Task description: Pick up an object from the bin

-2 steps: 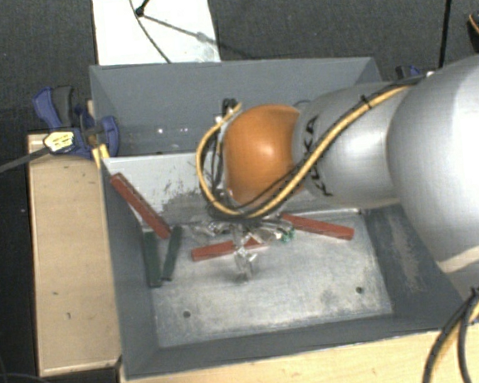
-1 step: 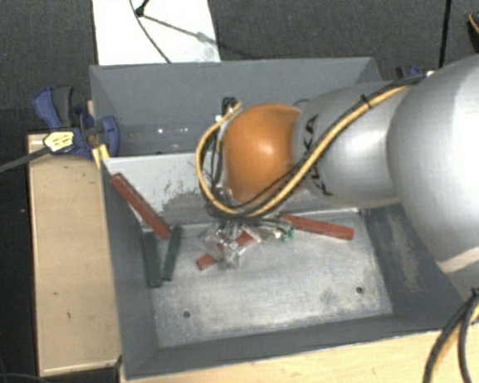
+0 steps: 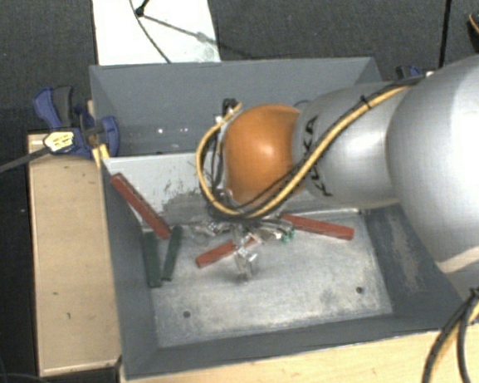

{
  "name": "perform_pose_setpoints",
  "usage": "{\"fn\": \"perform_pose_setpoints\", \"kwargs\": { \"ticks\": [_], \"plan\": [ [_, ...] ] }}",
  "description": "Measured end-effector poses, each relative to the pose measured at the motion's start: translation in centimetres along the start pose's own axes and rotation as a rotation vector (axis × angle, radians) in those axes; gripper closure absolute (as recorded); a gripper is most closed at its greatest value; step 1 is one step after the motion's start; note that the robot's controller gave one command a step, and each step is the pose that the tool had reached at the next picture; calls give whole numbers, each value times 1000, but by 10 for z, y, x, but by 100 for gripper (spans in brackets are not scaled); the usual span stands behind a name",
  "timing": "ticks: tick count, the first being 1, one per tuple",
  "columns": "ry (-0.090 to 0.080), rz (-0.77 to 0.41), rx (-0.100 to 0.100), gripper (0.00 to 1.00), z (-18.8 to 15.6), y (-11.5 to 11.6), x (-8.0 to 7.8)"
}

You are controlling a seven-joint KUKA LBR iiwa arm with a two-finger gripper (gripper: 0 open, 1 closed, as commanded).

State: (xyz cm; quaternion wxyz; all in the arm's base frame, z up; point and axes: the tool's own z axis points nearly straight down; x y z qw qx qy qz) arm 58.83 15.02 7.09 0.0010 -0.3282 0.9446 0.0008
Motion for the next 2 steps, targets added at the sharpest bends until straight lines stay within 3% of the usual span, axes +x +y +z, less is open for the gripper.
{"fn": "perform_pose_setpoints", "kwargs": {
  "ticks": [1, 2],
  "plan": [
    [1, 2, -1, 100, 0, 0, 0],
    [-8, -21, 6, 100, -134, -4, 16]
  ]
}}
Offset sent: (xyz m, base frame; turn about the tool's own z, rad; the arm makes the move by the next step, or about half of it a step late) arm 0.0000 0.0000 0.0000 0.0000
